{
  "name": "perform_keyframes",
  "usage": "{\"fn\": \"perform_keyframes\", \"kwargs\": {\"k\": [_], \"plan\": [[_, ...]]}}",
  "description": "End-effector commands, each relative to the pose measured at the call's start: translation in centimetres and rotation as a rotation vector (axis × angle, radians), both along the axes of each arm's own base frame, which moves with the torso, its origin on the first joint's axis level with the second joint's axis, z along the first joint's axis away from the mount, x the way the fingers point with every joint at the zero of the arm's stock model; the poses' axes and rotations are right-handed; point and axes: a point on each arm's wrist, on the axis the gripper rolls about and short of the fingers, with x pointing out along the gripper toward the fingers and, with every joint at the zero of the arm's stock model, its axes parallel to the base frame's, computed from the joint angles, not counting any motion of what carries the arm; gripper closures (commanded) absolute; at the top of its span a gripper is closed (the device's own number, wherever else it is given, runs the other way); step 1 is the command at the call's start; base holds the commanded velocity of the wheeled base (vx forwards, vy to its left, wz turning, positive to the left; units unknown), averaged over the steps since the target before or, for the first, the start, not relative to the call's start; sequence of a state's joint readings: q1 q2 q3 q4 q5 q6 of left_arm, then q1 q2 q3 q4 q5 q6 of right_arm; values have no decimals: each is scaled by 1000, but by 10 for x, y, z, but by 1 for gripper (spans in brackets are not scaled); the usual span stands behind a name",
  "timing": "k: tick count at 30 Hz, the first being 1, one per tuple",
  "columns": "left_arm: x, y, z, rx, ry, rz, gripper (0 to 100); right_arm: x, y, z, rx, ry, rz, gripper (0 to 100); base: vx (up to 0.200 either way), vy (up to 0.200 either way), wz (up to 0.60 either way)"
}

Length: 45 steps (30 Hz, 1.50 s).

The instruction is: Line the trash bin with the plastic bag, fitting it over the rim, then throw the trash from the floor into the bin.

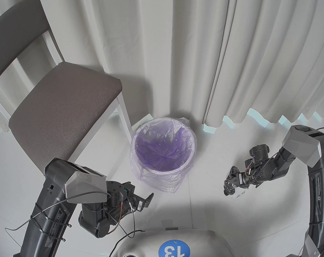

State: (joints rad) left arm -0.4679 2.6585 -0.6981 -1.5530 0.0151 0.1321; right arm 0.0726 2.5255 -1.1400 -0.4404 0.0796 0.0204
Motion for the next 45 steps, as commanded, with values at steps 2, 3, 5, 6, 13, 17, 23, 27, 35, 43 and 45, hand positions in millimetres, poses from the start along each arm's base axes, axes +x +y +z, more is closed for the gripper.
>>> {"fn": "perform_keyframes", "kwargs": {"k": [2, 3, 5, 6, 13, 17, 23, 27, 35, 43, 45], "plan": [[0, 0, 1, -7, -14, 0, 0, 1, 0, 1, 0, -3, 0, 100, 0, 0, 0], [0, 0, 1, -7, -14, 0, 0, 1, 0, 2, 0, -5, 0, 100, 0, 0, 0], [0, 0, 1, -7, -14, 0, 0, 1, 0, 1, 1, -3, -1, 100, 0, 0, 0], [0, 0, 1, -7, -14, 0, 0, 1, 0, 1, 1, -3, -1, 100, 0, 0, 0], [0, -1, 1, -5, -14, 0, 0, 0, 0, 1, -2, -7, 4, 100, 0, 0, 0], [0, -1, 1, -5, -14, 0, 0, 0, 0, 1, -6, -11, 12, 100, 0, 0, 0], [0, -1, 1, -4, -14, 1, 0, 0, 0, 1, -8, -27, 17, 100, 0, 0, 0], [0, -1, 1, -6, -13, 0, 0, 0, 0, 0, -10, -41, 21, 100, 0, 0, 0], [0, 0, 0, -7, -9, 3, 0, 1, 1, 1, 11, -161, 26, 100, 0, 0, 0], [0, 0, 0, -10, -8, 3, 0, -5, -1, 32, 14, -251, 33, 100, 0, 0, 0], [-1, 0, 0, -13, -5, 6, 0, -8, -2, 40, 14, -265, 33, 100, 0, 0, 0]]}}
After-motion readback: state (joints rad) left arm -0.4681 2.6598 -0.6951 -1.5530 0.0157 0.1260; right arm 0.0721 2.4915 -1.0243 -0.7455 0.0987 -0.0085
